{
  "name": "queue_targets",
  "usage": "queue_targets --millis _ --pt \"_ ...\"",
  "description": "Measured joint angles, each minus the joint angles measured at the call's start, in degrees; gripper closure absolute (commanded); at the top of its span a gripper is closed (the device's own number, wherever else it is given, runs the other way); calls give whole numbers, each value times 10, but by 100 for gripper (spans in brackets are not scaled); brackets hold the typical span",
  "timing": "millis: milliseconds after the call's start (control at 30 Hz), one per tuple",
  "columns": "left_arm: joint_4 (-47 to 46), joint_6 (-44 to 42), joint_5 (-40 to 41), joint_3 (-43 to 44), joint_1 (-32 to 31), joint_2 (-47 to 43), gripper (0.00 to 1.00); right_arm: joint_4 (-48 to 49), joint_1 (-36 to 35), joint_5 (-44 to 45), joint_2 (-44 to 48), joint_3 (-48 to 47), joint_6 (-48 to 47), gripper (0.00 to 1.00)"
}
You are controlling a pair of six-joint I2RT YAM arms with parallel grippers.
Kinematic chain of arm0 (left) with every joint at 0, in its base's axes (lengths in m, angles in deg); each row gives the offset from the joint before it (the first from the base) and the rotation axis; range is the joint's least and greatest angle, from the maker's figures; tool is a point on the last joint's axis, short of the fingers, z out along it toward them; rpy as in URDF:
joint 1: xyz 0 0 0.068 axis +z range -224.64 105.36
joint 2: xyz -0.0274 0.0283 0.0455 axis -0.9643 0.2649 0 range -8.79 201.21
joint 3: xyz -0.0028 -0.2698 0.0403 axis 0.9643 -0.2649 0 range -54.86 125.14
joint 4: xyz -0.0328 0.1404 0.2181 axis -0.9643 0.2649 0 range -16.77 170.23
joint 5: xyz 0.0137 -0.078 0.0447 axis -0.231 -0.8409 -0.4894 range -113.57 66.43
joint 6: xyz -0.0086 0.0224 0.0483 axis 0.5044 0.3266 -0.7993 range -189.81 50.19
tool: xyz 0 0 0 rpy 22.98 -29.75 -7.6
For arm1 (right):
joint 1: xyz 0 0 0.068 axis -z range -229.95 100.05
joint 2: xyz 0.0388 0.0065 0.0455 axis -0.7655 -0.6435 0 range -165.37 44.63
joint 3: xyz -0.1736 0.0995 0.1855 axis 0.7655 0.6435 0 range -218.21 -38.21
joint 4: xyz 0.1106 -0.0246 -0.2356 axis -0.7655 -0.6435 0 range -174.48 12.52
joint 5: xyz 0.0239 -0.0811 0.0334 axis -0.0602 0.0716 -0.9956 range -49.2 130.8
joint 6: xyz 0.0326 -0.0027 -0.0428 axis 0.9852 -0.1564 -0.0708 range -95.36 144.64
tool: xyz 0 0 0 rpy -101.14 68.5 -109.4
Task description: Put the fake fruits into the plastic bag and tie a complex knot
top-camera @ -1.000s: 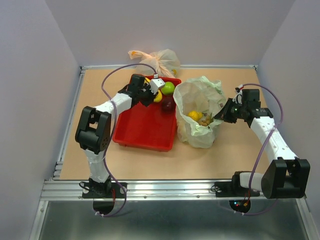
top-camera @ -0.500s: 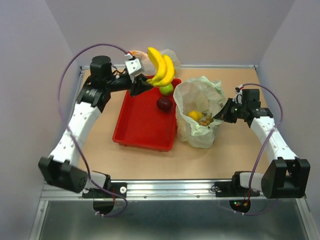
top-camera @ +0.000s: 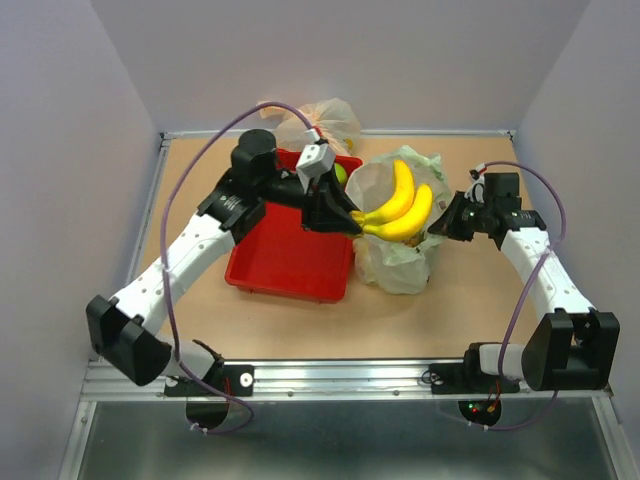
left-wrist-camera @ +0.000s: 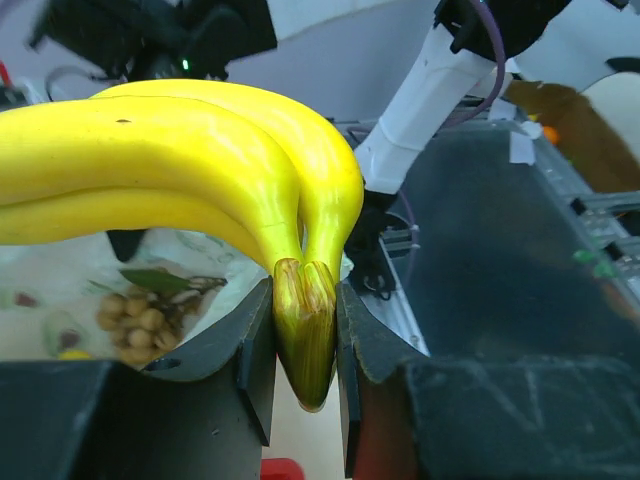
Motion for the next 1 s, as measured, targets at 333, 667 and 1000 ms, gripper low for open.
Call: queue_targets --millis 333,667,1000 --pt "-23 141 29 -3 -19 115 100 0 0 0 0 -11 -9 100" --pt "-24 212 115 90 -20 237 100 0 0 0 1 -12 -13 100" --pt "44 71 213 148 -59 276 10 -1 0 2 1 -12 -15 100"
